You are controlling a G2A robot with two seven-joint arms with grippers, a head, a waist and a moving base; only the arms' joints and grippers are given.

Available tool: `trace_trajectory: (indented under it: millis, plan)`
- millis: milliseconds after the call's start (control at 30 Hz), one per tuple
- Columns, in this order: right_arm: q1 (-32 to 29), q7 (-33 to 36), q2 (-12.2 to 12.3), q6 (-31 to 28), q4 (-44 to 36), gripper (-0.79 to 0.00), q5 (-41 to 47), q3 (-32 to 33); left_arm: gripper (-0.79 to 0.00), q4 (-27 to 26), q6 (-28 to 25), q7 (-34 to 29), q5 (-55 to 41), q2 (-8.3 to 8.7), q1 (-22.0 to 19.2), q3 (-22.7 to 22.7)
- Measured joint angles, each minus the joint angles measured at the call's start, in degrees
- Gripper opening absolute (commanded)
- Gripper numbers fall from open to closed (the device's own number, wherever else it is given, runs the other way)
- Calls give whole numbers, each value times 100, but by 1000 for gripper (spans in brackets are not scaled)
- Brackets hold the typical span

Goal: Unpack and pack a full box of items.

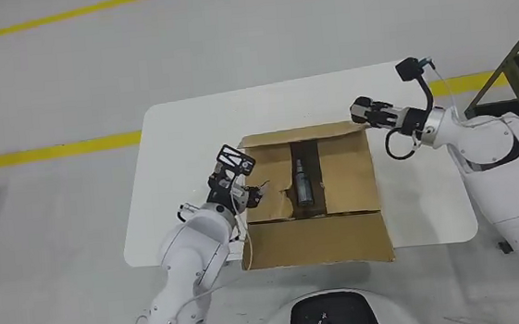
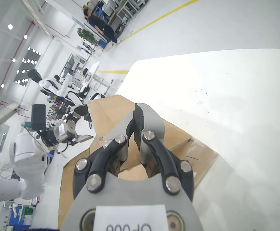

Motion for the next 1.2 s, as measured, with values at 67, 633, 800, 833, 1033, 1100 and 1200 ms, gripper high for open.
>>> trace_trajectory:
  millis: [67, 633, 800, 833, 1033, 1100, 1200]
  plan:
    - [-104, -93, 6, -9, -126, -785, -104, -56, 0, -156, 13, -32, -31, 24, 106, -198]
    - [-1009, -1363, -32, 520, -1043, -785, -1556, -771, 0, -678, -106, 352, -55, 112, 563, -854]
    - [-1037, -1479, -44, 669, -1097, -785, -1545, -819, 0, -742, -237, 555, 16, 128, 613, -866]
    - [-1043, -1486, -44, 690, -1111, -785, -1544, -820, 0, -781, -383, 600, 84, 146, 655, -903]
    - [-1084, -1512, -42, 819, -1123, -785, -1457, -795, 0, -931, -1246, 702, 489, 286, 1253, -1520]
    - [-1090, -1516, -42, 820, -1117, -785, -1433, -793, 0, -932, -1481, 747, 651, 332, 1499, -1763]
    - [-1091, -1508, -41, 816, -1107, -785, -1397, -793, 0, -865, -1711, 881, 866, 386, 1897, -2089]
